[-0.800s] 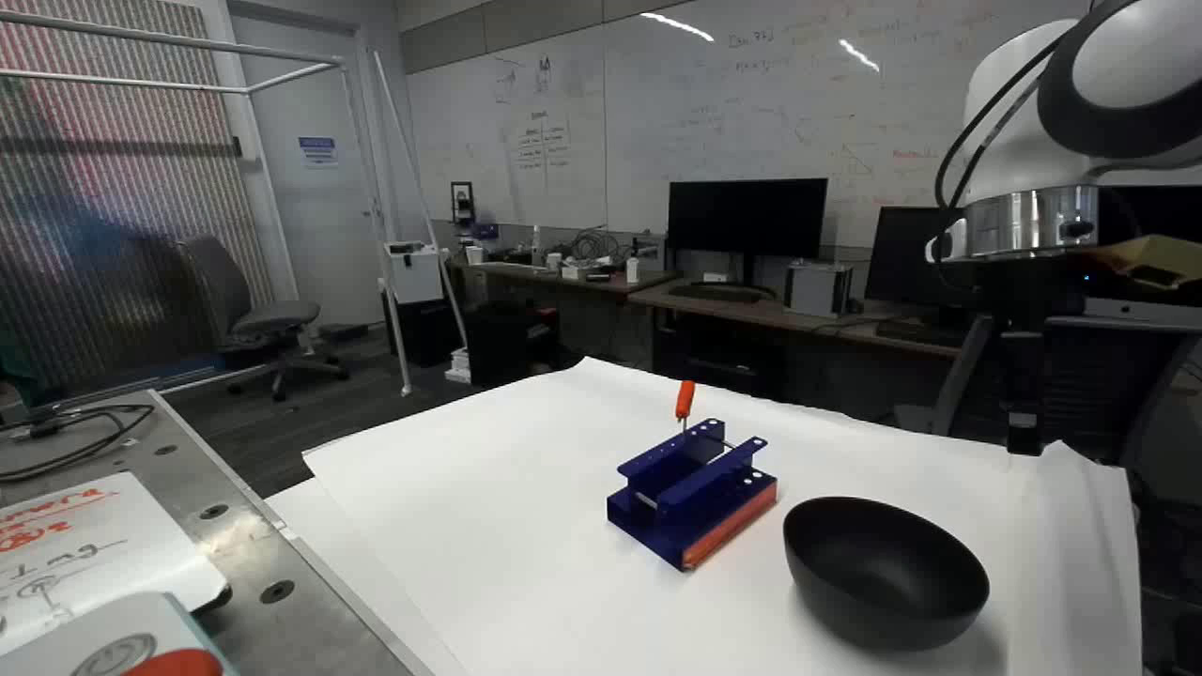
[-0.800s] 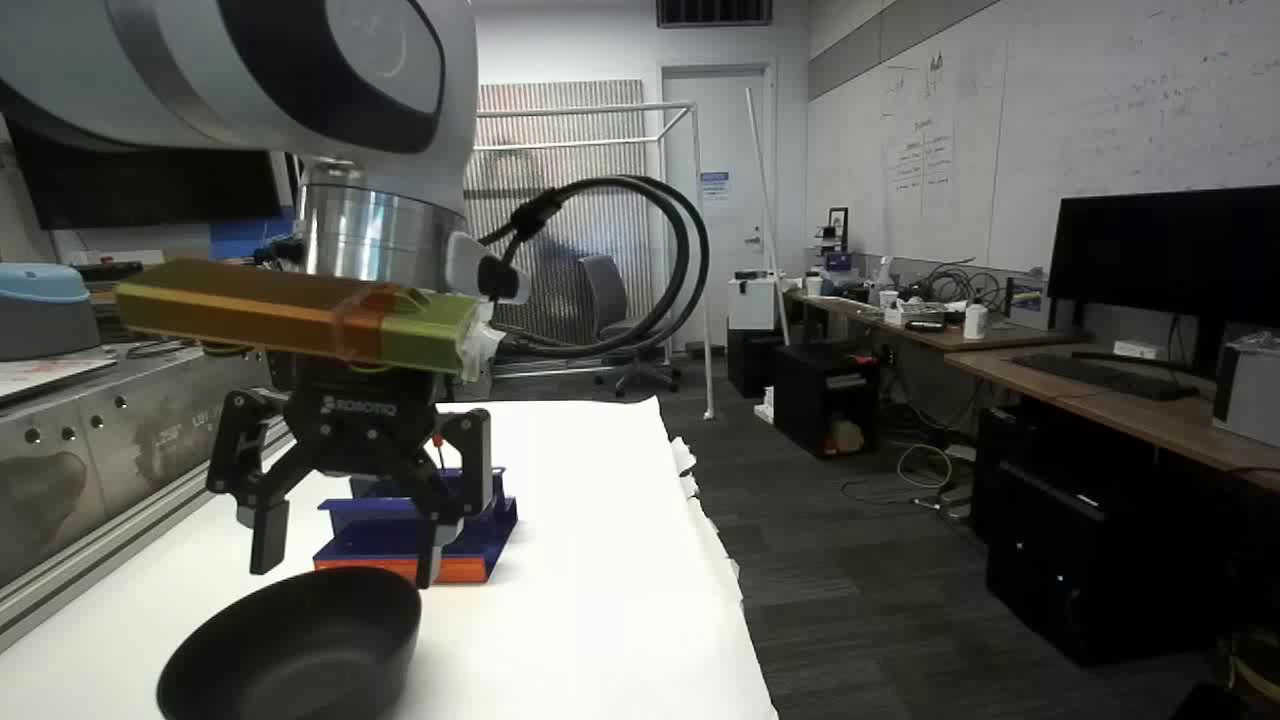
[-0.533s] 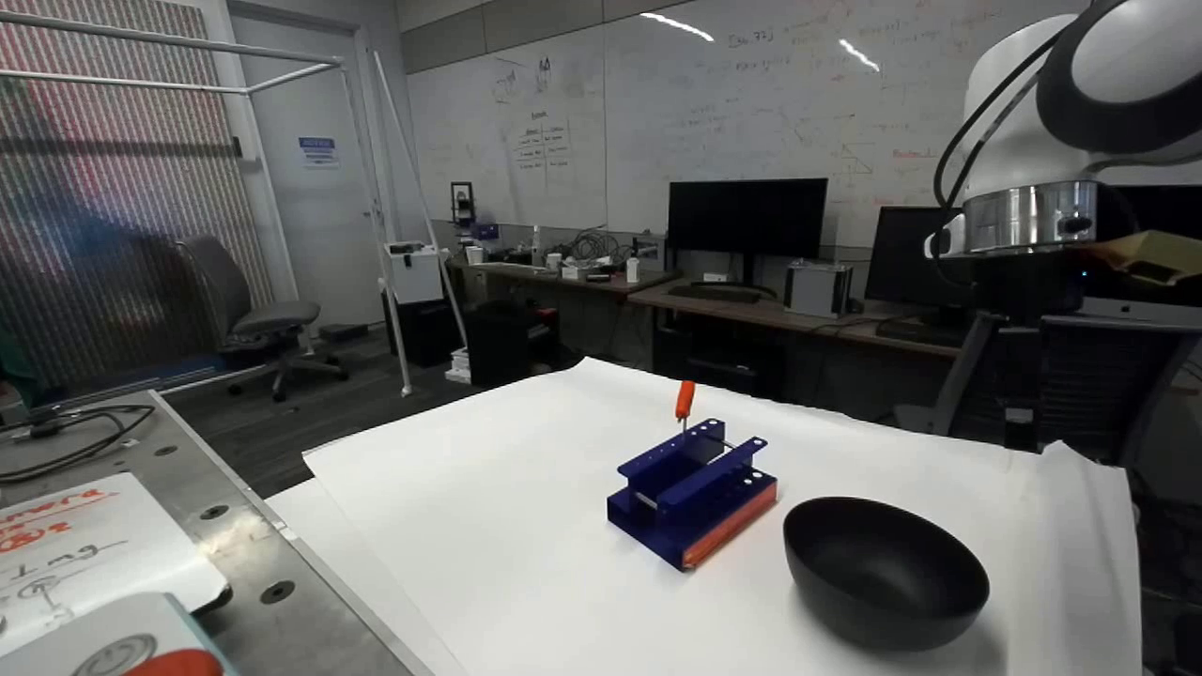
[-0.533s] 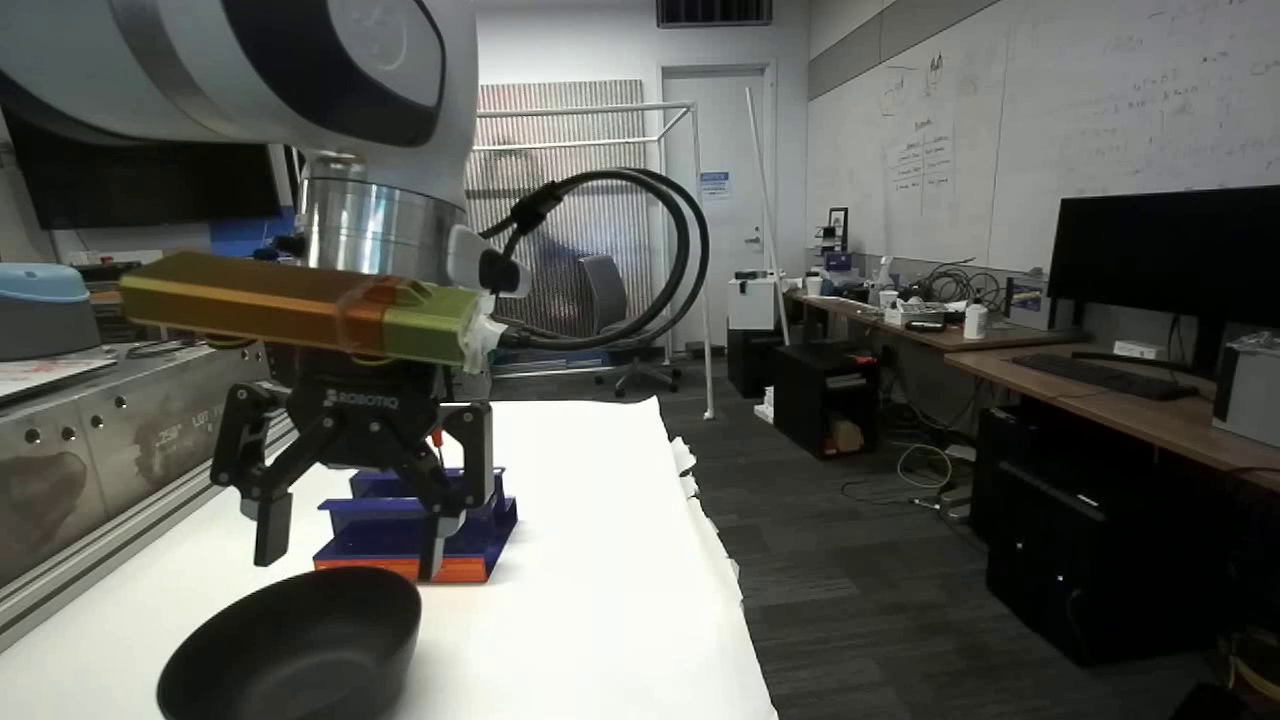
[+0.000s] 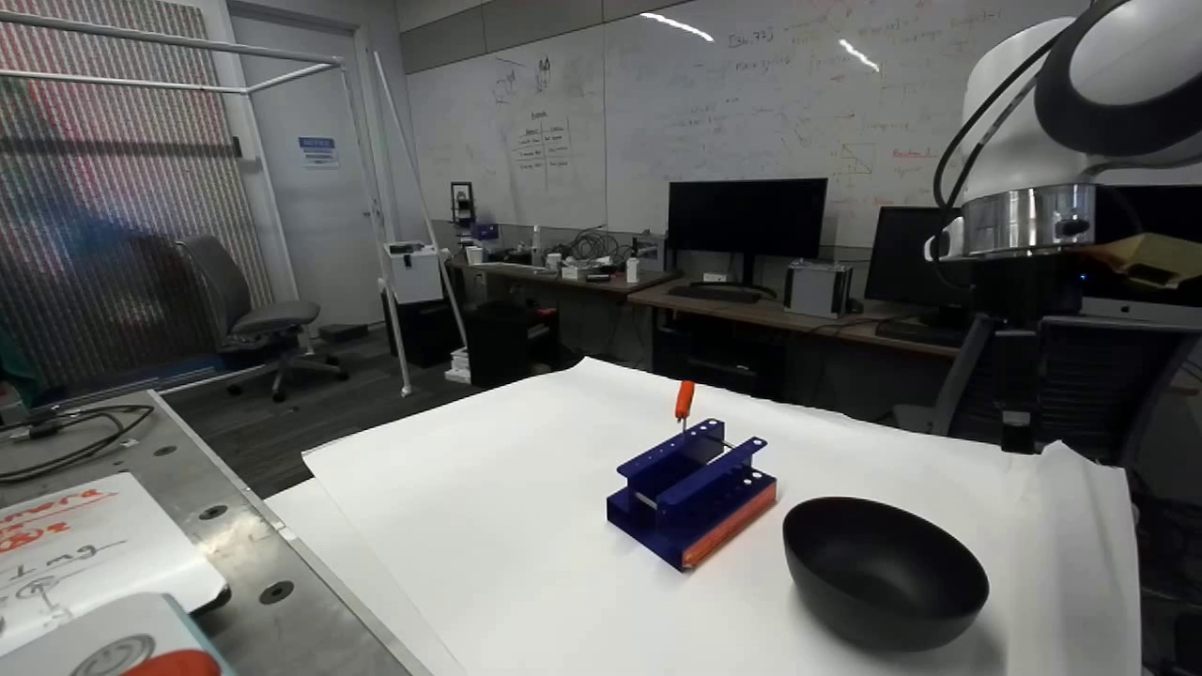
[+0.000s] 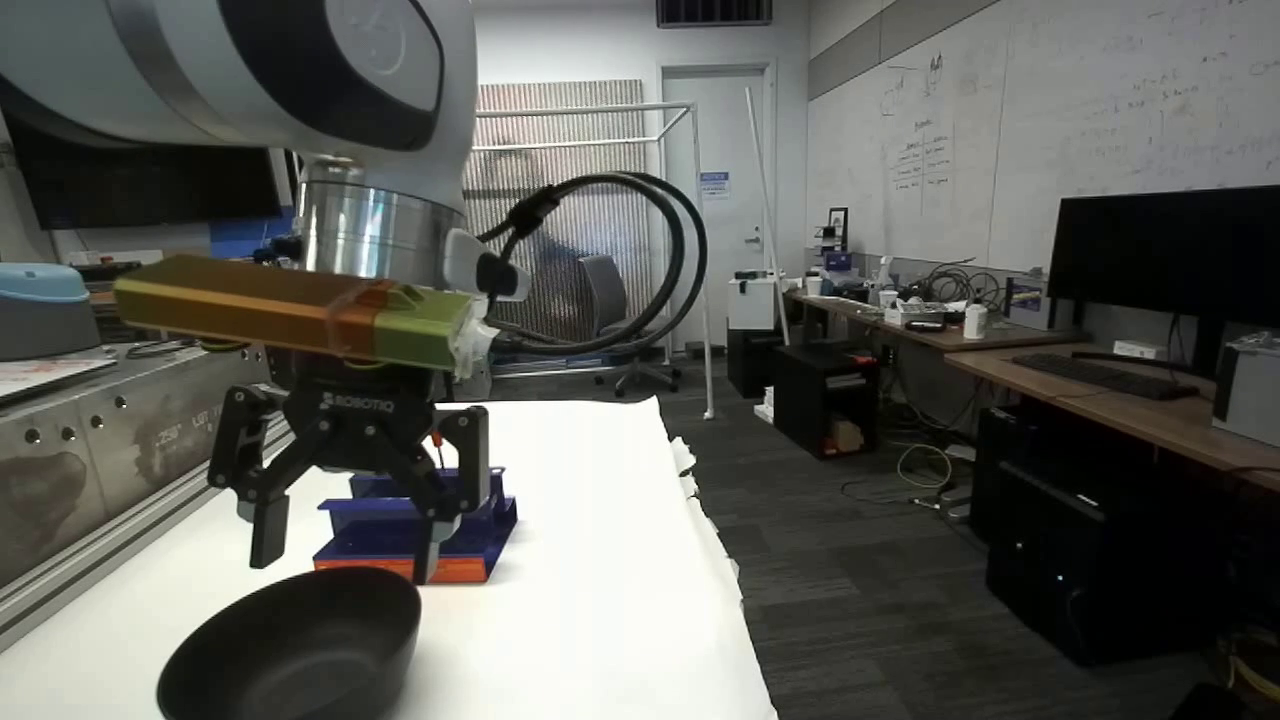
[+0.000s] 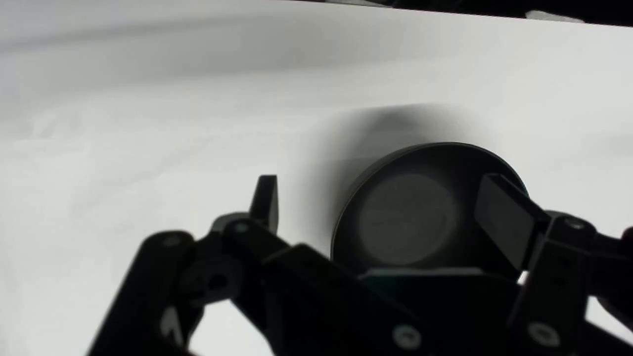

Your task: Put the red object in the bowl

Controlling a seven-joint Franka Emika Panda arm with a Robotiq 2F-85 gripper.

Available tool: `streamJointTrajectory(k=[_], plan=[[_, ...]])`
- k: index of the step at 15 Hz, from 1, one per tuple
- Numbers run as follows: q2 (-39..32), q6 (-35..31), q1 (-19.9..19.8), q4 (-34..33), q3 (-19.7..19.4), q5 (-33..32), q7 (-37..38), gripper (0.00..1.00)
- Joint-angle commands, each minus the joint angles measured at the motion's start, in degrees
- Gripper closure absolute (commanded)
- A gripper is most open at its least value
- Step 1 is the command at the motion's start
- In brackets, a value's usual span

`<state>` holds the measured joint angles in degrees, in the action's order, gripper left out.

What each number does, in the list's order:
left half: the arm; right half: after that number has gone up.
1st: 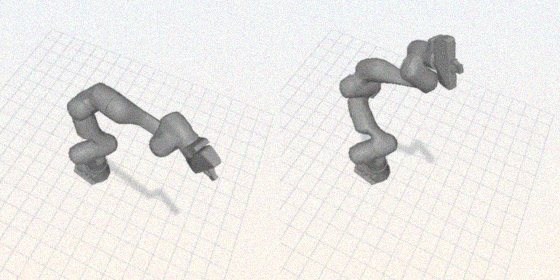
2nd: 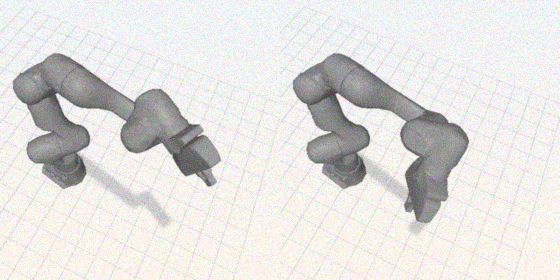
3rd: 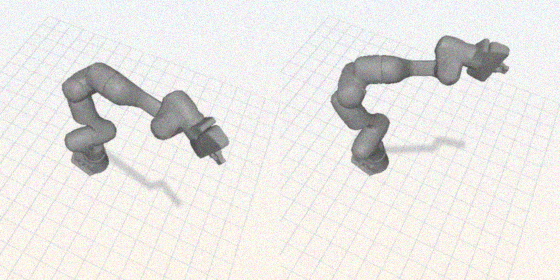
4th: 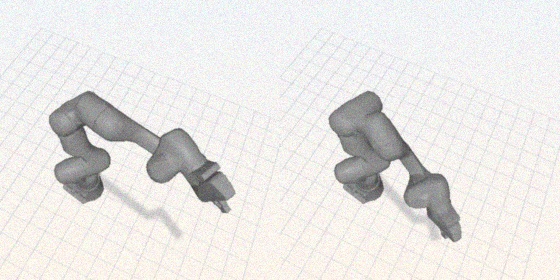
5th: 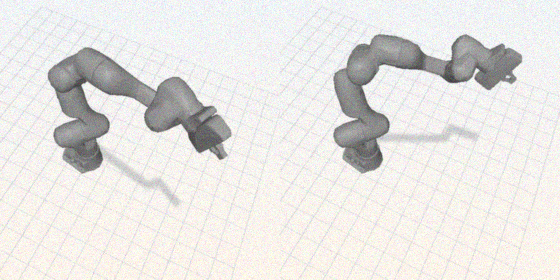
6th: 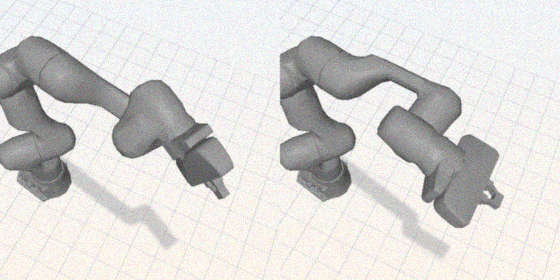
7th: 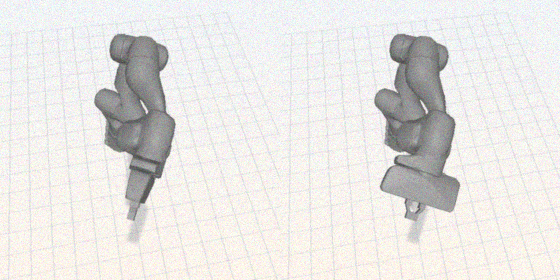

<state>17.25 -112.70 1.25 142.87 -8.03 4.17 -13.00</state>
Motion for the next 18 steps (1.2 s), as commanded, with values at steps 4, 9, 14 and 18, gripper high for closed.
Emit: streamJointTrajectory(k=[4, 9, 14, 18], plan=[[-12.0, -8.1, 2.4, -9.6, 10.1, 8.3, 24.8, 0.0], [-22.0, -13.5, 4.7, -21.9, 15.0, 2.9, 46.5, 0.0], [-28.5, -11.5, 7.8, -32.5, 13.8, -7.5, 65.6, 0.0], [-34.1, -7.6, 8.5, -40.7, 12.0, -12.6, 73.1, 0.0]])
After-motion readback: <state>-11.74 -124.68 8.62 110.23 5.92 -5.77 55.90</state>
